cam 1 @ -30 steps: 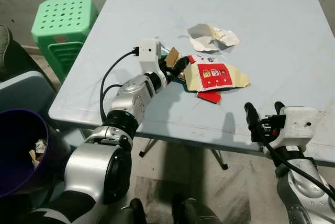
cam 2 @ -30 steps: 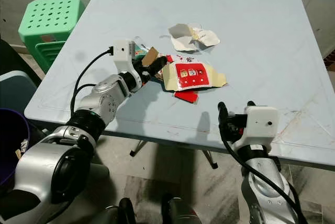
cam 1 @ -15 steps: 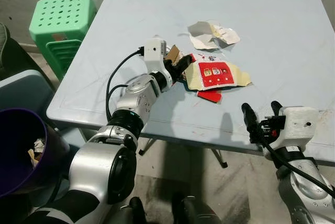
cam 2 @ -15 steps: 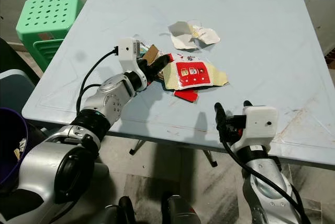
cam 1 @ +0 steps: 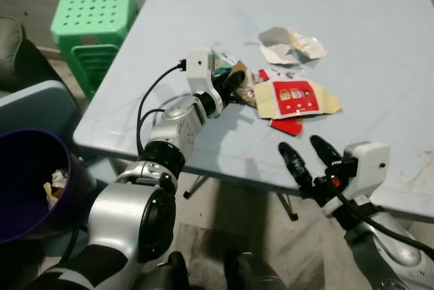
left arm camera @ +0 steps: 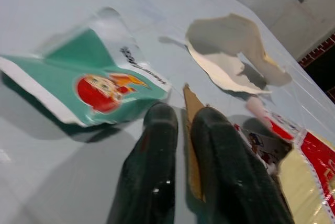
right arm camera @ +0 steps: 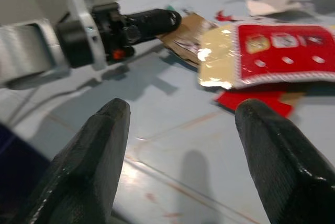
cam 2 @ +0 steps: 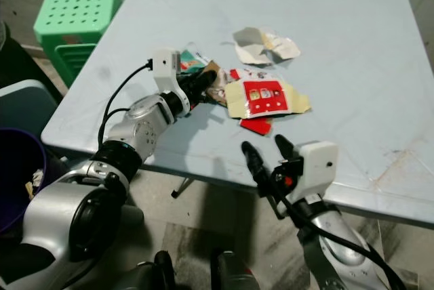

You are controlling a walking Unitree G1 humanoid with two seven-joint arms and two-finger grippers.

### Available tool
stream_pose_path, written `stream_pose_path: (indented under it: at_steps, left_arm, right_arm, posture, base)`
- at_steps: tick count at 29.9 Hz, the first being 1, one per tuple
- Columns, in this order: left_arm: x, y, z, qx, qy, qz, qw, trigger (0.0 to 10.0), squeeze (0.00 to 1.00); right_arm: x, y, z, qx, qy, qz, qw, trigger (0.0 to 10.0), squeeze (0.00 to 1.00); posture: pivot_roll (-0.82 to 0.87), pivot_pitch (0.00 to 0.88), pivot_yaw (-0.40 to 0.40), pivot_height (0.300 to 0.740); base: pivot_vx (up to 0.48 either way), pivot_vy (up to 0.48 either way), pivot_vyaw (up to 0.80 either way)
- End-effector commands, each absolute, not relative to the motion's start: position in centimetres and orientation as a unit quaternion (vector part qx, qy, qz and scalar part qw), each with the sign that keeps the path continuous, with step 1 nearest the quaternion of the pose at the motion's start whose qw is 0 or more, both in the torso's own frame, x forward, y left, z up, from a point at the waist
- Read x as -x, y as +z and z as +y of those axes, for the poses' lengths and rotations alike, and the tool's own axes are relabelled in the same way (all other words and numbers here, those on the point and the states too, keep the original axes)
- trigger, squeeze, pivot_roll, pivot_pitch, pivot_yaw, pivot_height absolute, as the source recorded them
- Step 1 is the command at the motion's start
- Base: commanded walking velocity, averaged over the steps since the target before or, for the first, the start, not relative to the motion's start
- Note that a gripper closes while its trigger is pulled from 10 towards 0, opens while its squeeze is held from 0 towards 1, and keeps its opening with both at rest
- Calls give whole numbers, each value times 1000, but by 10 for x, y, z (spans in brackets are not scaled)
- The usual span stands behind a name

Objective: Picking trash to rubbish bin

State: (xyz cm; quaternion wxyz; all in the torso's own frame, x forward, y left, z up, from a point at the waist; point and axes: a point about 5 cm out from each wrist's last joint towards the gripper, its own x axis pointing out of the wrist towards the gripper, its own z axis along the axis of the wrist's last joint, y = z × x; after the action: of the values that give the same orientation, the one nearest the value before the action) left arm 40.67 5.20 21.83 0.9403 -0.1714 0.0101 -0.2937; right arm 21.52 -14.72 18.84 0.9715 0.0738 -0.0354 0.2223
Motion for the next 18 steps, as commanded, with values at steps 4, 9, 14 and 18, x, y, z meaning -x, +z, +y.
stream_pose_path:
  at_steps: [4, 9, 14, 18]
  left_arm:
    - [-406, 224, 44, 171, -307, 7, 936, 0, 0]
    - [-406, 228, 42, 172, -310, 3, 935, 0, 0]
    - [-406, 229, 40, 174, -314, 1, 933, 0, 0]
    - [-407, 230, 40, 172, -314, 1, 934, 0, 0]
  right_arm:
    - [-211, 189, -146, -72, 232, -30, 970, 10000, 0]
    - [-210, 189, -146, -74, 231, -26, 970, 10000, 0]
    - [-209, 189, -148, -73, 224, -26, 971, 10000, 0]
    - [-209, 189, -149, -76, 222, -25, 972, 10000, 0]
  posture:
    - [-335, 285, -22, 740]
    - [-339, 288, -20, 740]
    - [-341, 290, -17, 740]
    - [-339, 288, -16, 740]
  base:
    - [0, 0, 0]
    - [0, 0, 0]
    - [0, 0, 0]
    - [0, 0, 0]
